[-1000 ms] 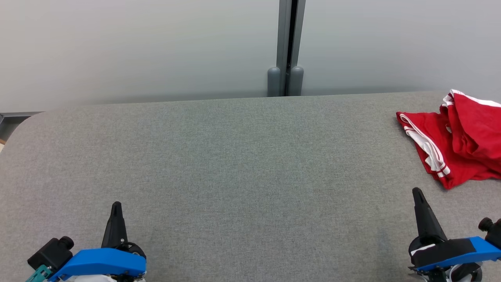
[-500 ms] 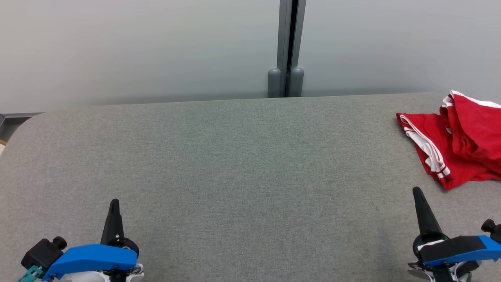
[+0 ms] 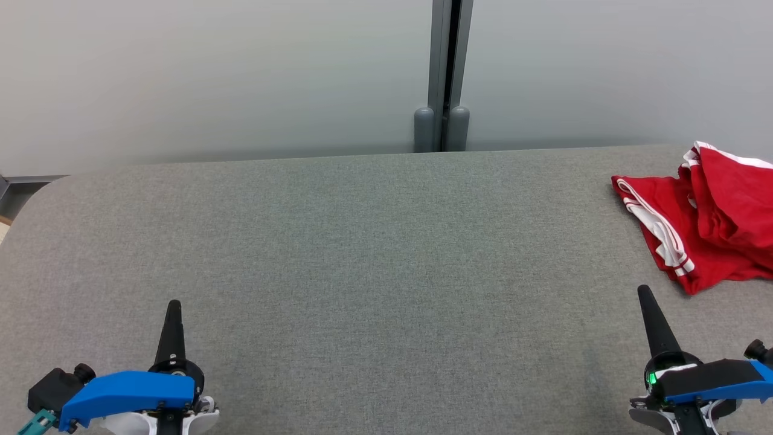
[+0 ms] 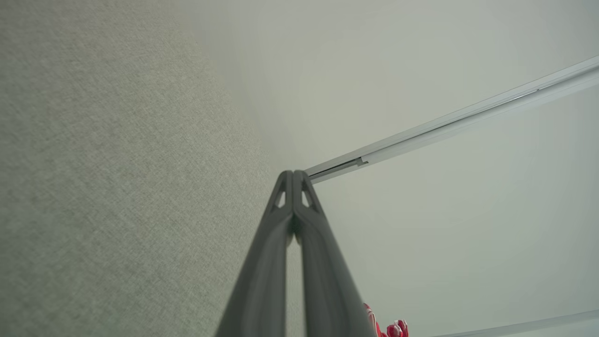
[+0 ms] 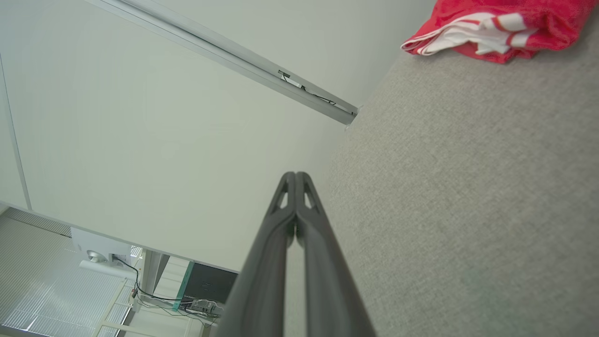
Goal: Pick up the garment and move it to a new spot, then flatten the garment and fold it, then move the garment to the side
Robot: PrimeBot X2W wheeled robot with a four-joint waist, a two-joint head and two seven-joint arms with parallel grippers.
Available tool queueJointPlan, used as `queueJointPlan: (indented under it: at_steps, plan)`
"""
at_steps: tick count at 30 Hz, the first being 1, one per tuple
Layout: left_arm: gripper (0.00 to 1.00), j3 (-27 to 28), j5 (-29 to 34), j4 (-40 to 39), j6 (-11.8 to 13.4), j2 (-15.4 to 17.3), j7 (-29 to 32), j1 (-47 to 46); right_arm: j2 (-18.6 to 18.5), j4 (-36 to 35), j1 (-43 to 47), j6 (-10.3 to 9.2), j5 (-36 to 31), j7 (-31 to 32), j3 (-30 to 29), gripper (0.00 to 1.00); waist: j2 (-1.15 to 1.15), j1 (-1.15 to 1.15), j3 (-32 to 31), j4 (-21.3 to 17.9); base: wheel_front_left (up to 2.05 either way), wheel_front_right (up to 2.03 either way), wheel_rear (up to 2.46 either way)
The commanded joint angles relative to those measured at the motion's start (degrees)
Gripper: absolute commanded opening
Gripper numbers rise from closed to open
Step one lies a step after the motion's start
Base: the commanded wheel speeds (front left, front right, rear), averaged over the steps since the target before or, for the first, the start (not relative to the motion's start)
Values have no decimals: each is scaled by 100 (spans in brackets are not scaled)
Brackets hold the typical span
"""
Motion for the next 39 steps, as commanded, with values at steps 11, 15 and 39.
queueJointPlan:
  at_steps: [11,15,39]
  plan:
    - [0,122,-718,-54,-87,-3,184,-188,33,37,-170,1,720,151,-62,0,0,0,-20,6,0,0,0]
    - [0,146,-927,-52,-107,-10,236,-203,41,59,-186,1,923,186,-72,0,0,0,-27,9,0,0,0]
    - [0,292,-1984,-38,-208,-35,514,-290,81,165,-259,0,1965,397,-132,0,0,0,-67,21,0,0,0]
